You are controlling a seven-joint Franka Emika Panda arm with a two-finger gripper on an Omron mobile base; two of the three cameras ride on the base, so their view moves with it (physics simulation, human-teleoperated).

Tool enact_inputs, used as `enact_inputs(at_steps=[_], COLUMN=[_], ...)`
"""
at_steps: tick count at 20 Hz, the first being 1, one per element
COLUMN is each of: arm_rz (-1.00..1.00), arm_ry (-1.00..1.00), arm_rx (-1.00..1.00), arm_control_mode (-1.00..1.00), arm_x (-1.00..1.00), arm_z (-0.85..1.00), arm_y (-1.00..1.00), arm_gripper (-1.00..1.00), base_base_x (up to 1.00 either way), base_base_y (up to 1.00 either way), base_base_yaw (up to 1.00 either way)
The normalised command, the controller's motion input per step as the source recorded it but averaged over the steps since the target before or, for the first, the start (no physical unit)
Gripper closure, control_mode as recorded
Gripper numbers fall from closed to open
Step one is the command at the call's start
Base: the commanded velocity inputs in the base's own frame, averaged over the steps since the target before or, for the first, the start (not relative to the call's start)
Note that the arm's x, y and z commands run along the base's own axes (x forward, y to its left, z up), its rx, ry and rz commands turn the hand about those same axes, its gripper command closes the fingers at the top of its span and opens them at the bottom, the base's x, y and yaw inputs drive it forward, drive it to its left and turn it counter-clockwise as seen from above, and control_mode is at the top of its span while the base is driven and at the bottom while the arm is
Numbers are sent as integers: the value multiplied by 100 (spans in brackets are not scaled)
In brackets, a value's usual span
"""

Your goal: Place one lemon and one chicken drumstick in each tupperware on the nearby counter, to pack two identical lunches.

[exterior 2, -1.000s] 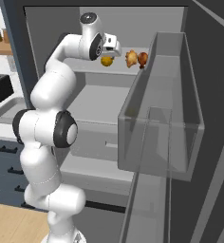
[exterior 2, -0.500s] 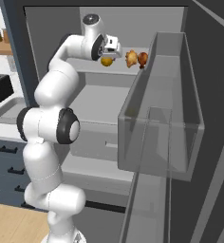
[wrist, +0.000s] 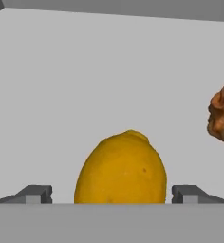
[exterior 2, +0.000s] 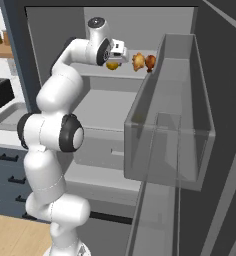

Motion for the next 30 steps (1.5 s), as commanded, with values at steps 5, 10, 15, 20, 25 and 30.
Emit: enact_inputs(at_steps=[5, 10, 15, 20, 25, 30], arm_rz=[0, 0, 0, 0, 0, 0], arm_ry=[0, 0, -2, -13, 0, 0], arm_rx=[0, 0, 1, 11, 1, -2], arm_control_mode=[-100, -100, -100, -100, -100, -100], arm_x=[0, 0, -61, -100, -100, -100], arm_z=[0, 0, 0, 0, -14, -65], arm_y=[0, 0, -3, -26, -8, 4], arm_gripper=[100, 100, 100, 100, 100, 100], base_base_x=[0, 0, 0, 0, 0, 0], base_base_y=[0, 0, 0, 0, 0, 0], base_base_yaw=[0, 0, 0, 0, 0, 0])
